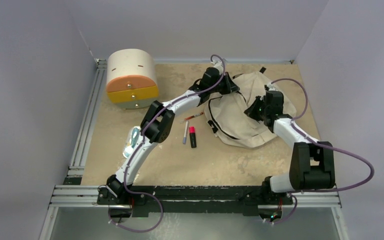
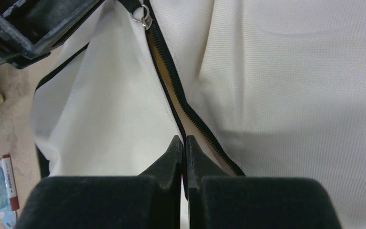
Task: Pack the student bag
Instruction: Unzip the student bag at the center of the board.
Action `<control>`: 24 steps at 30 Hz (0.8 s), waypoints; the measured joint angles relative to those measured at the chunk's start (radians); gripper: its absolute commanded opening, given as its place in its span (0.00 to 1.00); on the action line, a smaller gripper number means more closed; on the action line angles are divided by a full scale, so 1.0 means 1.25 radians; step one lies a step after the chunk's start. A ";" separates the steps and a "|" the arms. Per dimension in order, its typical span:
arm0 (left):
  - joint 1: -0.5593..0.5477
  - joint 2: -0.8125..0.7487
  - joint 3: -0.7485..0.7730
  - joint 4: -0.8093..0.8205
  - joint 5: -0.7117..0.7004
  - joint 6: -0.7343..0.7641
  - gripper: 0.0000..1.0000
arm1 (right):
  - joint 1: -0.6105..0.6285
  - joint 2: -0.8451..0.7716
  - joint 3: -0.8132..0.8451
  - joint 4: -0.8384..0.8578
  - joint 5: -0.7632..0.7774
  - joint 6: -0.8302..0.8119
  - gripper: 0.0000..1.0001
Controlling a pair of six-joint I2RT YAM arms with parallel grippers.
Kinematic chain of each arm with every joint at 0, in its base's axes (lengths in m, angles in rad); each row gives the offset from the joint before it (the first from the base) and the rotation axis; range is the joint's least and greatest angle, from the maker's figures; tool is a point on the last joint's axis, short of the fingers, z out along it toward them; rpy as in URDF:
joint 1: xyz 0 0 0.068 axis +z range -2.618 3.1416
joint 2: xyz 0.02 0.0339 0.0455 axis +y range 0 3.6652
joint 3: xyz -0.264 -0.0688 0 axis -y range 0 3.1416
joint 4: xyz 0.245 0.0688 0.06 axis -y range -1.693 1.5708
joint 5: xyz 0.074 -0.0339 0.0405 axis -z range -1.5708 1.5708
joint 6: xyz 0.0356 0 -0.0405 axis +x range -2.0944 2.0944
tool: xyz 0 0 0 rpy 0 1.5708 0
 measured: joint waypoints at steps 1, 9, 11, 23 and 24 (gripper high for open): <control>0.000 0.000 0.003 -0.002 -0.001 0.004 0.00 | 0.000 -0.007 -0.001 -0.002 -0.001 0.000 0.00; 0.015 0.000 0.030 -0.015 -0.013 0.035 0.00 | 0.000 -0.078 -0.020 -0.069 -0.006 0.001 0.00; 0.026 0.000 0.040 -0.020 -0.017 0.044 0.00 | 0.000 -0.088 -0.020 -0.083 -0.006 0.000 0.00; 0.050 0.000 0.023 -0.023 -0.005 0.070 0.49 | 0.000 -0.104 -0.031 -0.089 -0.027 0.020 0.12; 0.058 -0.002 0.015 -0.021 -0.003 0.075 0.53 | -0.001 -0.104 -0.033 -0.092 -0.034 0.025 0.20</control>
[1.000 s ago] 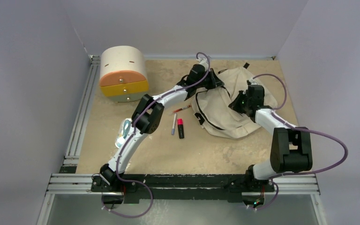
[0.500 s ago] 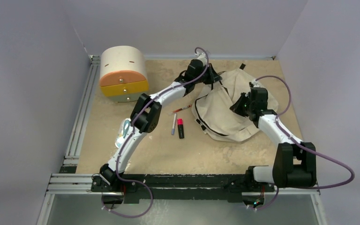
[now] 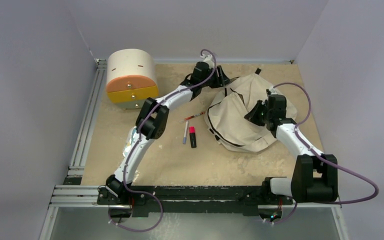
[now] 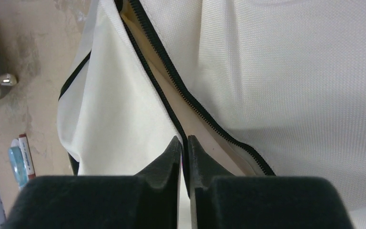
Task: Pack the student bag
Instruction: Unzip the student bag at the center of the board.
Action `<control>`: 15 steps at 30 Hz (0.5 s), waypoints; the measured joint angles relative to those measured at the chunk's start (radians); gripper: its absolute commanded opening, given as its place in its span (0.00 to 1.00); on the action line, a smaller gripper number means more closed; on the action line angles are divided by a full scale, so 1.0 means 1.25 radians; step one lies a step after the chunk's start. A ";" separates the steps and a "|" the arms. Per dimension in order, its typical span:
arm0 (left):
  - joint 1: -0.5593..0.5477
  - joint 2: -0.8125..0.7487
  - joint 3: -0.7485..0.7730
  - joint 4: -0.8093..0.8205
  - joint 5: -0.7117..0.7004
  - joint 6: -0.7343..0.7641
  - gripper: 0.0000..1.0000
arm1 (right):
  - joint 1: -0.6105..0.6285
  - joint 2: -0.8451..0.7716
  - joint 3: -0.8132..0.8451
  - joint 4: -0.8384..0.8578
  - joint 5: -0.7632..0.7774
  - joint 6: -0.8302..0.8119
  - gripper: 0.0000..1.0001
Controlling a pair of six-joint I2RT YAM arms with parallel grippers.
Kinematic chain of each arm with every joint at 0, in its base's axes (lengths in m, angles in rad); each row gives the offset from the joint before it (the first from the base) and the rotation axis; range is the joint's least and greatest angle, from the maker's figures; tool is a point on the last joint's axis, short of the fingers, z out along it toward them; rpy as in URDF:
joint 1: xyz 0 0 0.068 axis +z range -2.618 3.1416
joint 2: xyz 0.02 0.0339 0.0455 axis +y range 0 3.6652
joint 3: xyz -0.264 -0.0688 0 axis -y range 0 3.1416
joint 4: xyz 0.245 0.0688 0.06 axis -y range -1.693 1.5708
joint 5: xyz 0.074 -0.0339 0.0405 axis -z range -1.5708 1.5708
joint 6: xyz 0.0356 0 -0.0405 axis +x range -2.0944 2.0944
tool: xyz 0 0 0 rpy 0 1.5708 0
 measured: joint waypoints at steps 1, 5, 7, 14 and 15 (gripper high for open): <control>0.008 -0.002 -0.008 0.001 0.002 0.004 0.56 | 0.000 -0.001 0.000 -0.002 -0.005 0.005 0.26; 0.034 -0.045 -0.076 -0.010 0.007 0.027 0.63 | 0.000 -0.022 0.000 -0.006 -0.005 0.027 0.45; 0.042 -0.103 -0.145 -0.023 -0.004 0.046 0.65 | 0.000 -0.045 0.000 -0.009 0.000 0.034 0.53; 0.036 -0.413 -0.417 -0.076 -0.103 0.120 0.65 | 0.000 -0.112 0.029 -0.003 0.049 0.048 0.65; 0.034 -0.460 -0.450 -0.084 -0.115 0.132 0.65 | 0.000 -0.115 0.035 -0.003 0.063 0.048 0.66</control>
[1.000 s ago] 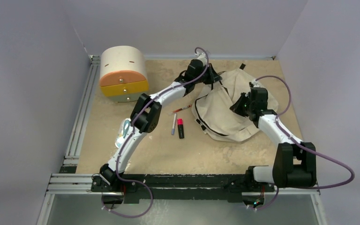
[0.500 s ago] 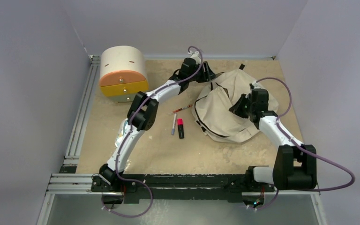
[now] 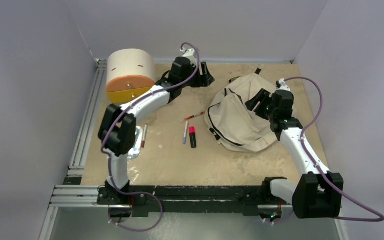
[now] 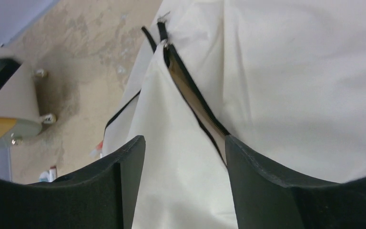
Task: Pack the student bag
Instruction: Unzip the student bag at the center of the board.
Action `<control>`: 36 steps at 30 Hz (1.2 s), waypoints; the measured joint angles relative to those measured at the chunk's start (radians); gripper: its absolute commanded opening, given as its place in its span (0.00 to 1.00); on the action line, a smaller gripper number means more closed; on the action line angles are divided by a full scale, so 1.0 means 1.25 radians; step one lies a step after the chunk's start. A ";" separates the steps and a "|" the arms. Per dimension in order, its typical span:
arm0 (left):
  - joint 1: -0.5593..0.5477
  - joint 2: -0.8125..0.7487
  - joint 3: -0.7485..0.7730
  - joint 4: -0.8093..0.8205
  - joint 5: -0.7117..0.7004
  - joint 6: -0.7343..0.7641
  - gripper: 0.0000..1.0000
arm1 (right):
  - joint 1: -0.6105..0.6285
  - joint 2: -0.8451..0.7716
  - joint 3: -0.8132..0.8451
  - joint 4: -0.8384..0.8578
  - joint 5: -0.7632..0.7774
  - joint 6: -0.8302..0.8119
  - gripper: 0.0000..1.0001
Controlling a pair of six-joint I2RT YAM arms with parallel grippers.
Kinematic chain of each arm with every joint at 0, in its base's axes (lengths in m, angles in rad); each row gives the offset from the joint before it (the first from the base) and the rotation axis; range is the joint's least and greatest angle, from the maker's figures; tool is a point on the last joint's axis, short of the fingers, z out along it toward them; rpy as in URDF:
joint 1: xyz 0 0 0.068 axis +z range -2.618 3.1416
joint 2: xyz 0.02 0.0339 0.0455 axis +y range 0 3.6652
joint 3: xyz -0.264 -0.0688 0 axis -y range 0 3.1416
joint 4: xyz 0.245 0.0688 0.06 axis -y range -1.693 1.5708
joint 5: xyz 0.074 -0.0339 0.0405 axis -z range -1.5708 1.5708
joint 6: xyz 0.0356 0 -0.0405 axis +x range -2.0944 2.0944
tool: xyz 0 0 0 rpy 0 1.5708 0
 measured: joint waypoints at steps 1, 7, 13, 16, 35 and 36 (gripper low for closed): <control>-0.001 -0.036 -0.024 -0.012 -0.011 0.009 0.65 | 0.000 0.000 0.005 0.000 0.010 -0.001 0.66; -0.003 -0.187 -0.194 -0.103 -0.082 0.031 0.65 | 0.000 0.064 0.092 -0.043 0.106 -0.012 0.67; -0.004 -0.204 -0.355 -0.239 -0.114 0.026 0.65 | 0.000 0.113 0.134 -0.084 0.170 -0.031 0.67; -0.007 -0.240 -0.439 -0.280 -0.102 0.017 0.65 | 0.000 0.125 0.146 -0.117 0.209 -0.051 0.68; -0.048 -0.415 -0.481 -0.200 -0.011 -0.085 0.70 | 0.132 0.417 0.446 -0.245 0.320 -0.153 0.70; -0.055 -0.411 -0.475 -0.189 -0.007 -0.097 0.71 | 0.142 0.430 0.457 -0.255 0.327 -0.158 0.71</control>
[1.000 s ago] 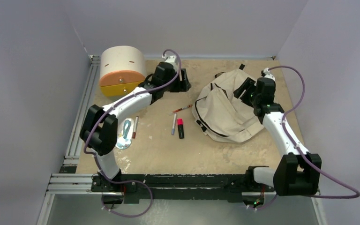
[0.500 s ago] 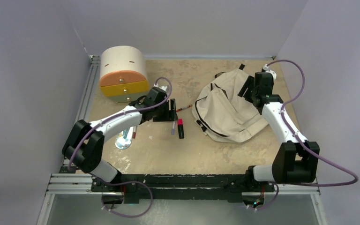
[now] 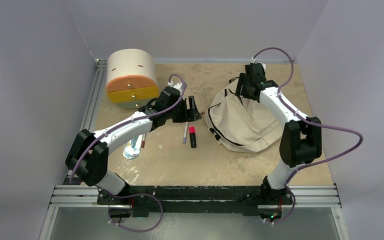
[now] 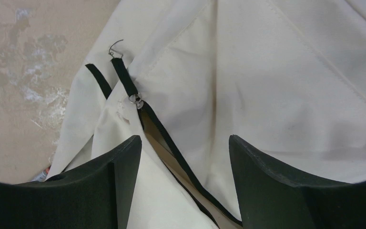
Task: Pack the student bag
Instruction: Unzip the student bag at the center of the board.
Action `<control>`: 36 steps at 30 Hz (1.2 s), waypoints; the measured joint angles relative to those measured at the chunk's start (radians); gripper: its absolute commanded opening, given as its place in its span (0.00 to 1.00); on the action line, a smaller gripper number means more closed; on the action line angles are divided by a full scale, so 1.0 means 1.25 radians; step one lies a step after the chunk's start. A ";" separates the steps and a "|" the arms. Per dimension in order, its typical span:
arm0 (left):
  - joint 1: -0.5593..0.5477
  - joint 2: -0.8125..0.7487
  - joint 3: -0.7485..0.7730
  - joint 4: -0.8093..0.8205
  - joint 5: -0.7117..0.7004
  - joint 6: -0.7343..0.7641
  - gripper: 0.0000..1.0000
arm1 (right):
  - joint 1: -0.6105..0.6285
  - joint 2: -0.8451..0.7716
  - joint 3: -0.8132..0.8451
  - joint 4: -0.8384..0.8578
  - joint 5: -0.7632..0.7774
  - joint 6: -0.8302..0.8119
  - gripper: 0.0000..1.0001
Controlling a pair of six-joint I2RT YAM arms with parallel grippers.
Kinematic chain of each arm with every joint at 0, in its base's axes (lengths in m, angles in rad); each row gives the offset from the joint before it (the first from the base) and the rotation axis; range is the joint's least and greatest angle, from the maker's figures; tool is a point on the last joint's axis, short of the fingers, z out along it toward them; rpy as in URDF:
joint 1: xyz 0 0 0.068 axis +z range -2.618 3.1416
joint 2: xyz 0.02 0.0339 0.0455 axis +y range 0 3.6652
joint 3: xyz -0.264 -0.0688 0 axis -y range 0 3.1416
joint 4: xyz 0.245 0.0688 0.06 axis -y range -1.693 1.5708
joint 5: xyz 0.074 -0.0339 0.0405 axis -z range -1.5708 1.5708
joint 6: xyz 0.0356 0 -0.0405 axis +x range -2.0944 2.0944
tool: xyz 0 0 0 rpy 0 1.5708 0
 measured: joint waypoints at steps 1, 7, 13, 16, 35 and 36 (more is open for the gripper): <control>-0.008 0.005 0.004 0.015 0.002 -0.011 0.72 | 0.005 0.009 0.006 -0.005 0.005 -0.004 0.71; -0.072 0.057 0.022 0.108 0.004 -0.078 0.75 | 0.015 0.016 0.004 -0.028 0.034 -0.010 0.72; -0.111 0.179 0.074 0.175 0.025 -0.129 0.75 | 0.014 -0.009 -0.017 -0.041 0.046 -0.008 0.72; -0.115 0.225 0.075 0.185 0.032 -0.149 0.62 | 0.014 -0.016 -0.020 -0.045 0.046 -0.008 0.72; -0.042 0.439 0.319 0.093 0.068 -0.004 0.00 | 0.014 -0.017 -0.050 -0.038 0.049 0.017 0.74; -0.035 0.450 0.334 0.086 0.068 0.008 0.00 | 0.014 -0.017 -0.050 -0.037 0.052 0.020 0.74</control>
